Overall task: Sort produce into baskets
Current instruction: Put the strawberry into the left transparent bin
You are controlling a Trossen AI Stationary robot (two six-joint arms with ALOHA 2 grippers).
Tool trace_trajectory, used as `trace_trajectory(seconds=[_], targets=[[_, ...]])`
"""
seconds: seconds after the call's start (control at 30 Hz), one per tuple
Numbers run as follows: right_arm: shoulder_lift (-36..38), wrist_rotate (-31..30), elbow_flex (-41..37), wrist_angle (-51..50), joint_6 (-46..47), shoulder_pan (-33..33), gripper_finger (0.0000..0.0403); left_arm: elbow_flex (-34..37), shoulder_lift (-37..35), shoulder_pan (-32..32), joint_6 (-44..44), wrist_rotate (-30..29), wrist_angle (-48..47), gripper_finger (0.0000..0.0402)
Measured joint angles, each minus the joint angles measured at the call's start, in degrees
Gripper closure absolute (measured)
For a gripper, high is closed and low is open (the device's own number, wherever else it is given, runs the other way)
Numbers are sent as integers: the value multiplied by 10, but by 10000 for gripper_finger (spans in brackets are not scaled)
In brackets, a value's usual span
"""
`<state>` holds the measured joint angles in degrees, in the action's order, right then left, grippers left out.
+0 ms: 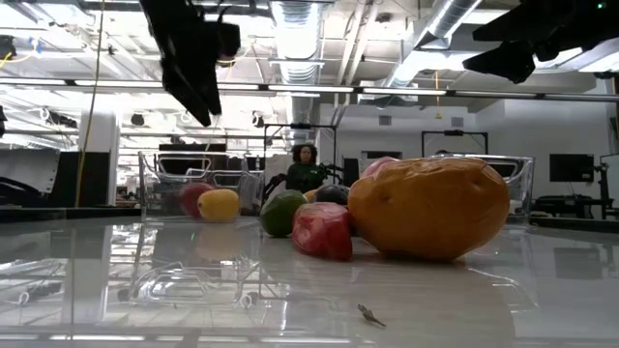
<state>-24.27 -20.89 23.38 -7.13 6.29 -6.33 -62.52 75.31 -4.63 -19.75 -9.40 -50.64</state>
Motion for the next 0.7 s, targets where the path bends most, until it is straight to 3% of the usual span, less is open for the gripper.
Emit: trace_trajectory(seconds=[0.07, 0.37, 0.5, 0.7], targets=[[1, 0, 0, 0, -2, 0, 30, 0, 0, 57, -39, 31, -1, 22], [7, 0, 2, -4, -11, 1, 30, 0, 28, 312, -304, 35, -21, 22], [7, 0, 21, -5, -22, 1, 30, 0, 67, 390, -423, 35, -57, 22], [8, 0, 45, -2, -52, 0, 30, 0, 144, 446, -463, 51, -91, 39]])
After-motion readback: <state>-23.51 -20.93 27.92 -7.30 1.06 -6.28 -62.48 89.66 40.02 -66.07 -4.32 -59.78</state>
